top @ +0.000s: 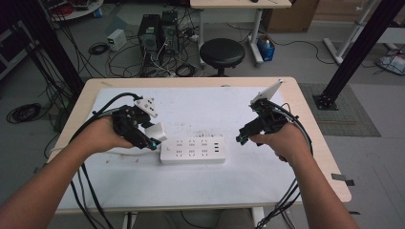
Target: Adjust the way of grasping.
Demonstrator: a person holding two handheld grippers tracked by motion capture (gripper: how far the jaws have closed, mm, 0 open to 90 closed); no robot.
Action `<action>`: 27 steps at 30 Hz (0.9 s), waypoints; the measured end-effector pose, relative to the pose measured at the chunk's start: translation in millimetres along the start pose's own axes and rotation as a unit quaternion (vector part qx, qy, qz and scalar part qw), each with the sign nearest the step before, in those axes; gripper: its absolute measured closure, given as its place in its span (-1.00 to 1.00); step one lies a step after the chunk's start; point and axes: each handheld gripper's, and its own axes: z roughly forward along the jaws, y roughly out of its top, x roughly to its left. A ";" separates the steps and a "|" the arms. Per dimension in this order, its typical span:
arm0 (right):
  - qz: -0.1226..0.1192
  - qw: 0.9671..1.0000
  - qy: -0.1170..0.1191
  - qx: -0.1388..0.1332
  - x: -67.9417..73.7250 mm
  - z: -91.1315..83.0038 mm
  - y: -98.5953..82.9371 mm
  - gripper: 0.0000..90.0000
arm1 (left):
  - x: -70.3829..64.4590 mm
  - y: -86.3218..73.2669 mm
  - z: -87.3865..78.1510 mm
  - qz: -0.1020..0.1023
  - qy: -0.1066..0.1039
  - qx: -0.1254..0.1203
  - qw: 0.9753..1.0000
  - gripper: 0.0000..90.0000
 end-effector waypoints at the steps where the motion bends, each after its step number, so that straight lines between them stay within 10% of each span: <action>1: -0.003 1.000 0.015 -0.002 0.5 0.4 -0.8 -0.76 | -1.2 2.3 2.2 0.004 -0.004 -0.004 1.000 -0.06; 4: 0.002 0.996 0.084 -0.008 5.2 1.6 -3.4 -0.76 | -3.6 7.6 8.2 0.024 -0.017 -0.012 0.999 -0.06; 9: 0.011 0.991 0.134 -0.012 7.7 4.8 -5.5 -0.76 | -11.6 10.7 18.2 0.037 -0.042 -0.035 0.998 -0.06; 18: 0.037 0.968 0.246 -0.015 14.6 12.9 -5.3 -0.76 | -22.5 17.7 31.1 0.056 -0.049 -0.047 0.996 -0.06; 23: 0.052 0.947 0.318 -0.007 22.2 26.9 -4.9 -0.68 | -28.2 23.9 35.9 0.073 -0.062 -0.061 0.994 -0.06; 27: 0.057 0.943 0.328 -0.015 23.5 32.9 -5.1 -0.65 | -31.7 27.5 39.7 0.080 -0.069 -0.068 0.992 -0.06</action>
